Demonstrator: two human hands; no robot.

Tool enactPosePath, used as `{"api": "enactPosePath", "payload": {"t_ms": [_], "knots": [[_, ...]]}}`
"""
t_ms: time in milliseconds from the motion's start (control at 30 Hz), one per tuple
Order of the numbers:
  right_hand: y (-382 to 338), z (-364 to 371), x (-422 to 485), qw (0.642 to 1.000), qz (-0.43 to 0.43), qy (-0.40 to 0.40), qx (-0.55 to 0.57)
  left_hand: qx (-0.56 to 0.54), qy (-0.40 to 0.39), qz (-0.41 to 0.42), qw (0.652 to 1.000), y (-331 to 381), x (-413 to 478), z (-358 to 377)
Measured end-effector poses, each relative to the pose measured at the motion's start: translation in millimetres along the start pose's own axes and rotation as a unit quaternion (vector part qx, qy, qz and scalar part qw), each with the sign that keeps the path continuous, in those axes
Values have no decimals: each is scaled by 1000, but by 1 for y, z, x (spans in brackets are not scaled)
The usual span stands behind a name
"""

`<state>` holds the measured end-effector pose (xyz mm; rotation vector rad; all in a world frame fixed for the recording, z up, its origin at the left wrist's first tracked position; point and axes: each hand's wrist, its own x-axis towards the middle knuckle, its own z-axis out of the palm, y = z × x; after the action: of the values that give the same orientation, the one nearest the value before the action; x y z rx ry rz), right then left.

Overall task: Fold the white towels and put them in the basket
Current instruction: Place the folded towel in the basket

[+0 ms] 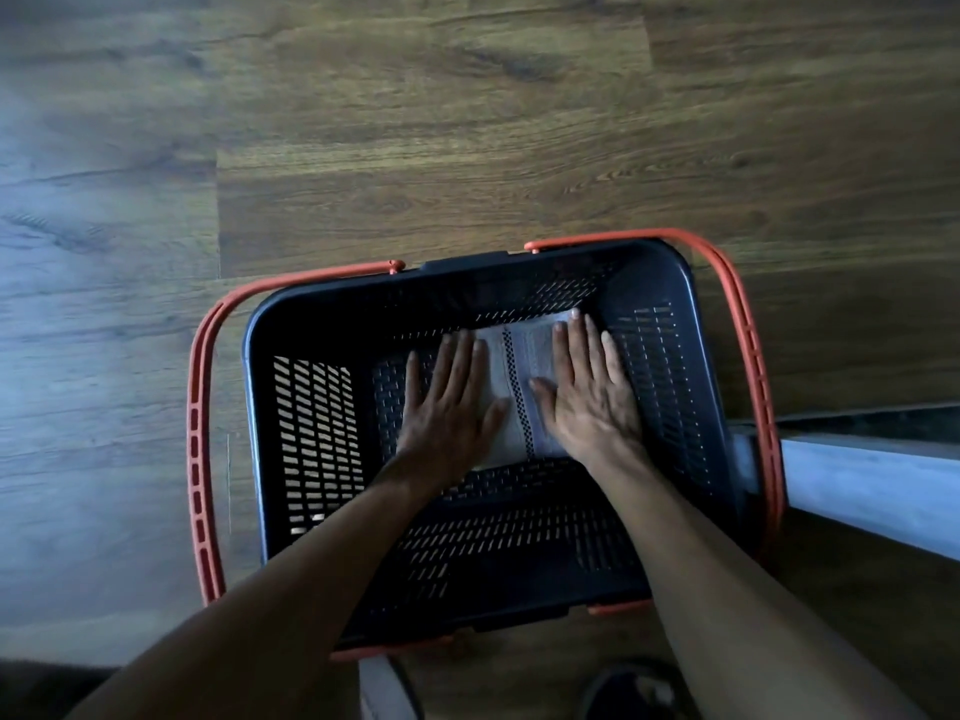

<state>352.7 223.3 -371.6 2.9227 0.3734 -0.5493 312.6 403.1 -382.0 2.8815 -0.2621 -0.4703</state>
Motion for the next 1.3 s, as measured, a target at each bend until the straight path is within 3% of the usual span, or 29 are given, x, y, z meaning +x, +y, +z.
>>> {"api": "enactPosePath", "payload": {"t_ms": [167, 267, 500, 767, 933, 1200, 1300], "knots": [[-4, -2, 2, 999, 18, -22, 23, 37, -17, 25, 999, -5, 6, -4], [-3, -14, -1, 997, 23, -62, 38, 36, -70, 15, 997, -5, 6, -16], [-6, -96, -51, 993, 45, -72, 79, 3, -92, 10, 996, 4, -16, -87], [13, -231, -145, 986, 108, 59, 115, 61, 38, 107, 992, 40, -57, -238], [28, -297, -215, 959, 157, 107, 211, 75, 116, 169, 976, 86, -106, -324], [60, -348, -344, 926, 247, 199, 203, 105, 185, 276, 937, 166, -163, -387], [74, -350, -393, 927, 297, 167, 154, 102, 184, 316, 925, 203, -177, -391]]}}
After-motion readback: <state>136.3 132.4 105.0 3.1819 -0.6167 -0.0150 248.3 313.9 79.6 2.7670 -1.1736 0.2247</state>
